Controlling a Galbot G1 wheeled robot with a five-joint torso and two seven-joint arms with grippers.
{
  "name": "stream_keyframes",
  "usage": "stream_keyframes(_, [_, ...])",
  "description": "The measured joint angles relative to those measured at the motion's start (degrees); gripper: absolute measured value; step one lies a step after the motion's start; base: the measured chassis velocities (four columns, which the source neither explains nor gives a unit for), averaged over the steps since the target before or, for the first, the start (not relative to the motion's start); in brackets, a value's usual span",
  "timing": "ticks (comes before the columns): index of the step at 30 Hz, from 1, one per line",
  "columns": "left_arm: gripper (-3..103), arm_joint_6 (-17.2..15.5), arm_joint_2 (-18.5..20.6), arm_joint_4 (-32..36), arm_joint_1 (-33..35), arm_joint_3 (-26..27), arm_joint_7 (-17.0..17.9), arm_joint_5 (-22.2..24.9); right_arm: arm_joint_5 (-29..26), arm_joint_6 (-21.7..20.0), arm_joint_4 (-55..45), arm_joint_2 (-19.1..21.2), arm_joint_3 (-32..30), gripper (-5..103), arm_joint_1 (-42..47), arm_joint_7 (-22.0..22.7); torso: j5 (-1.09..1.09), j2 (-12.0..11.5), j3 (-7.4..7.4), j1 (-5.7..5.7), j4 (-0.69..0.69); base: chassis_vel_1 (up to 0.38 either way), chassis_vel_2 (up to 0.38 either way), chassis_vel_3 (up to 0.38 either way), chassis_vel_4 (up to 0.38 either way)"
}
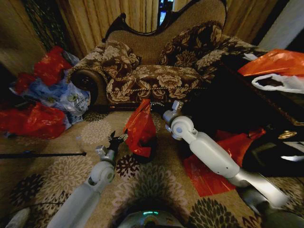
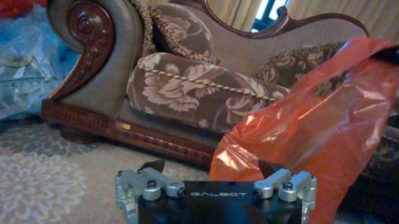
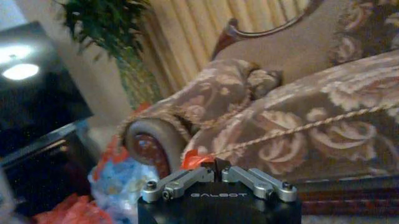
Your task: Place a garbage bag over the trash bin.
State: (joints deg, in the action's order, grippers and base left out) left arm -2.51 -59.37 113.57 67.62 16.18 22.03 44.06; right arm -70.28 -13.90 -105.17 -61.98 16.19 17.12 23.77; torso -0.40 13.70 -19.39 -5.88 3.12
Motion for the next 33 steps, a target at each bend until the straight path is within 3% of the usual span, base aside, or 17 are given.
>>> stream_keyframes(9, [100,-0.1,0.1,0.1,0.2,0.1,0.3,0.0,1.6,0.1,-4.8,1.9,0.4,0,-0.3,-2.7,-0.01,0.0,0.0,0.01,0.0,0.0,0.0,0.0,0.0])
stream_keyframes(11, [100,-0.1,0.1,0.5,0.6,0.2,0.5,0.0,4.3,0.1,-2.8,3.1,-0.3,0,-0.3,-6.2,-0.01,0.0,0.0,0.0,-0.01,0.0,0.0,0.0,0.0])
stream_keyframes(16, [103,-0.1,0.5,0.8,1.5,0.5,0.4,0.0,7.5,0.1,-0.2,4.7,-1.7,0,1.7,-10.2,0.01,0.0,0.0,0.0,0.0,0.0,0.0,0.0,0.0])
stream_keyframes(17, [96,-0.1,0.6,0.8,1.7,0.5,0.4,0.0,9.1,0.4,1.1,4.9,-2.3,0,3.1,-11.3,0.0,0.0,0.0,0.01,0.0,0.0,0.0,0.0,0.0])
stream_keyframes(20, [91,-0.1,0.8,0.8,1.7,0.4,0.4,0.1,11.2,1.1,2.4,4.9,-2.9,0,4.6,-12.4,0.01,0.0,0.0,0.0,0.0,0.0,0.0,0.0,0.0])
stream_keyframes(22, [80,-0.6,1.5,0.7,0.9,-0.1,0.6,0.6,13.1,1.5,2.9,4.9,-3.7,0,6.5,-13.3,0.01,0.0,0.0,0.0,0.01,0.0,0.0,0.0,0.0])
stream_keyframes(26, [64,-2.9,2.6,1.2,-1.4,-2.1,1.5,3.0,13.7,1.8,2.2,4.6,-4.1,0,7.8,-13.4,0.0,0.0,0.0,0.0,0.0,0.0,0.0,0.0,0.0])
stream_keyframes(29, [58,-3.2,2.7,0.5,-2.6,-3.0,1.5,3.1,13.7,1.9,1.5,4.3,-4.1,0,8.1,-13.3,0.0,0.0,0.0,0.01,0.01,0.0,0.0,0.0,0.0])
stream_keyframes(33, [42,-3.4,2.3,-1.2,-4.4,-4.0,1.1,2.8,13.1,2.2,0.4,3.8,-4.1,0,7.6,-12.9,0.0,0.0,0.0,0.0,0.0,0.0,0.0,0.0,0.0])
